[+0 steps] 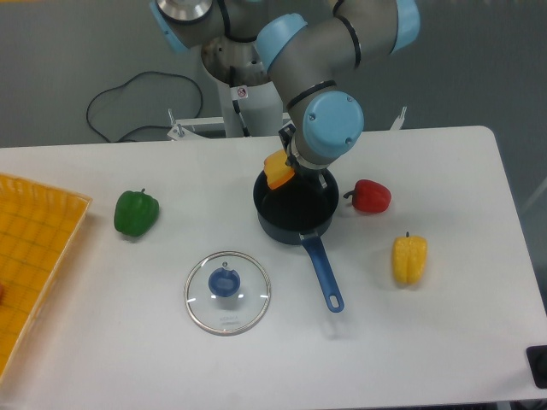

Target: Place the bread slice in the pot

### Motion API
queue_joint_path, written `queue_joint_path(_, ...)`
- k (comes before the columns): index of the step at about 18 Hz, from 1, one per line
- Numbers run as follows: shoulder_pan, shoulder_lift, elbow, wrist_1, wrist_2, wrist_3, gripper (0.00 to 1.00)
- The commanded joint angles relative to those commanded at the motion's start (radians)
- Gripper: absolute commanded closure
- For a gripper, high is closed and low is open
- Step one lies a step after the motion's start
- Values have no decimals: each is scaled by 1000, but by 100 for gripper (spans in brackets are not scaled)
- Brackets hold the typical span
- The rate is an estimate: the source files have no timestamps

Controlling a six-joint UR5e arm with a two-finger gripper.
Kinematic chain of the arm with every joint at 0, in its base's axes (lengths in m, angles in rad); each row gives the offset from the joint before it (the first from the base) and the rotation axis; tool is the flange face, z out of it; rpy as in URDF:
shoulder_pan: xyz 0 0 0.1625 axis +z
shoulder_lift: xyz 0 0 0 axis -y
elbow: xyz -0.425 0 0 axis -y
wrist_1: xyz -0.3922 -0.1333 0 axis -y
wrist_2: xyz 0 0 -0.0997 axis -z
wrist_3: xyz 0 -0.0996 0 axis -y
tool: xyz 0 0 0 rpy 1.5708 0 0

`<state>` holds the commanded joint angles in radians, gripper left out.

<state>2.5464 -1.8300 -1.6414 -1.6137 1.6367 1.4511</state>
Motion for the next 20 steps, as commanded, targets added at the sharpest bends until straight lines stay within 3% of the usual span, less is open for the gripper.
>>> queue_joint_path(9,-3,-45,-5,66,40,-8,90)
queue_joint_path(15,-17,-71,5,84,43,-12,84)
queue_joint_path(16,-18,-74,5,89,43,-12,82)
queue_joint_path(17,-18,-78,5,89,44,-11,70)
queue_joint_path(20,-18,-78,5,94,45,-11,57)
